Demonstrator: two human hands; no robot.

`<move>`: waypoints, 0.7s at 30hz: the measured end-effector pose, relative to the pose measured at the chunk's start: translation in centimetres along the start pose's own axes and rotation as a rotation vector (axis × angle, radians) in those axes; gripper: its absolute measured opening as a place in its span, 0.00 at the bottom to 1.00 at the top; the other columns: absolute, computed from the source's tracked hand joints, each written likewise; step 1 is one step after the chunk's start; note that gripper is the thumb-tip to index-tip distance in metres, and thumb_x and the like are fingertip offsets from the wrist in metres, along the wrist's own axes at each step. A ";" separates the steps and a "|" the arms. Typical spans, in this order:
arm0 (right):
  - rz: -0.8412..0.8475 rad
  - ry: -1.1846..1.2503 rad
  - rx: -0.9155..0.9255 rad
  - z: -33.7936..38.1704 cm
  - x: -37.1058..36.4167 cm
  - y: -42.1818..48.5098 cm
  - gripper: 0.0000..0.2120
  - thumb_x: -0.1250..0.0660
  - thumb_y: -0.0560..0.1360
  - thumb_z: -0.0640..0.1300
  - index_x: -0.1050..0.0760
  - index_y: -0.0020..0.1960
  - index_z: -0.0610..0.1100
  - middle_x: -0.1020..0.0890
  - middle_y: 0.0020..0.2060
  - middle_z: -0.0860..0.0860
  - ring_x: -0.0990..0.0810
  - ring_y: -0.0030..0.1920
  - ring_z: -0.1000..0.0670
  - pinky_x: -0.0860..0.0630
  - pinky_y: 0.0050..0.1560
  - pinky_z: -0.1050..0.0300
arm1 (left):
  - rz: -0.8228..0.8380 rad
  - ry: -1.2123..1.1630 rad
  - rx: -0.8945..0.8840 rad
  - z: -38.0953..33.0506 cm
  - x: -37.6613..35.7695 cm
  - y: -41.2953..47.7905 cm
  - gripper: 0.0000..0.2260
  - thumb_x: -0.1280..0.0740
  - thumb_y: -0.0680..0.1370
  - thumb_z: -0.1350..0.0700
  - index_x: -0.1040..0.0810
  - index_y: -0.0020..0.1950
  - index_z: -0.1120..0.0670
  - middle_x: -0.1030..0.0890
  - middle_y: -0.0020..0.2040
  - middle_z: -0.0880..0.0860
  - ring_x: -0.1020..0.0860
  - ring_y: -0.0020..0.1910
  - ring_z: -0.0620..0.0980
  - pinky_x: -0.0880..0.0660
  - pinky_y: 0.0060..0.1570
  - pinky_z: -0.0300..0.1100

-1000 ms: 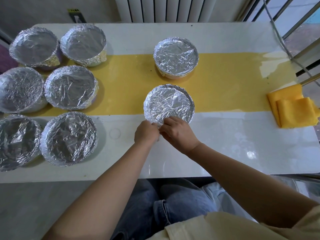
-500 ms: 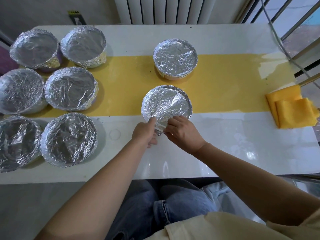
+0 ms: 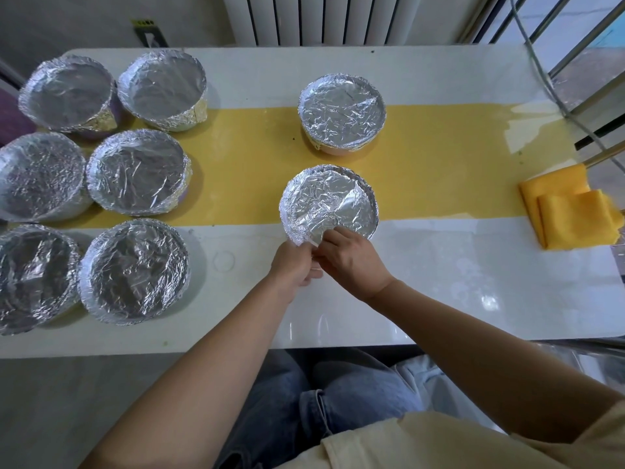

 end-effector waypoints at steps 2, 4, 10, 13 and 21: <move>0.005 -0.015 0.003 0.1 -0.1 0.1 0.07 0.31 0.69 0.34 0.24 0.34 0.41 0.26 0.31 0.46 0.27 0.31 0.44 0.31 0.32 0.53 | -0.018 -0.008 -0.010 -0.1 0.3 0.2 0.09 0.43 0.79 0.63 0.24 0.46 0.58 0.20 0.37 0.56 0.18 0.33 0.53 0.26 0.33 0.38; 0.009 -0.007 -0.006 -0.1 -0.3 0.2 0.08 0.26 0.67 0.34 0.23 0.33 0.41 0.26 0.30 0.46 0.27 0.31 0.45 0.35 0.33 0.55 | -0.016 -0.004 0.002 -0.1 0.4 0.5 0.09 0.44 0.79 0.63 0.23 0.46 0.60 0.20 0.37 0.57 0.18 0.31 0.51 0.25 0.35 0.38; 0.042 0.065 -0.019 -1.1 0.3 -0.2 0.08 0.25 0.67 0.41 0.22 0.41 0.39 0.23 0.37 0.45 0.25 0.37 0.42 0.28 0.37 0.50 | -0.005 0.045 0.009 -0.5 1.3 1.0 0.14 0.46 0.81 0.63 0.22 0.57 0.63 0.17 0.44 0.60 0.19 0.30 0.49 0.26 0.26 0.33; 0.076 0.039 0.014 -1.5 0.5 -0.9 0.10 0.22 0.64 0.40 0.23 0.39 0.41 0.23 0.37 0.46 0.24 0.38 0.42 0.28 0.37 0.51 | 0.029 0.084 -0.008 -1.0 1.9 1.0 0.15 0.47 0.82 0.63 0.25 0.62 0.63 0.19 0.47 0.62 0.20 0.35 0.50 0.28 0.22 0.31; 0.042 0.019 0.029 -0.5 -0.2 -0.4 0.12 0.37 0.75 0.39 0.26 0.33 0.41 0.26 0.32 0.48 0.28 0.33 0.45 0.35 0.32 0.54 | -0.041 0.148 0.070 0.5 2.4 1.1 0.17 0.43 0.80 0.46 0.23 0.54 0.57 0.15 0.45 0.54 0.16 0.40 0.53 0.28 0.48 0.44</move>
Point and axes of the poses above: each hand's wrist, its own y-axis towards the middle knuckle, its own x-axis out of the back of the hand, z = x × y, the point moved 10 cm from there along y, towards the middle knuckle
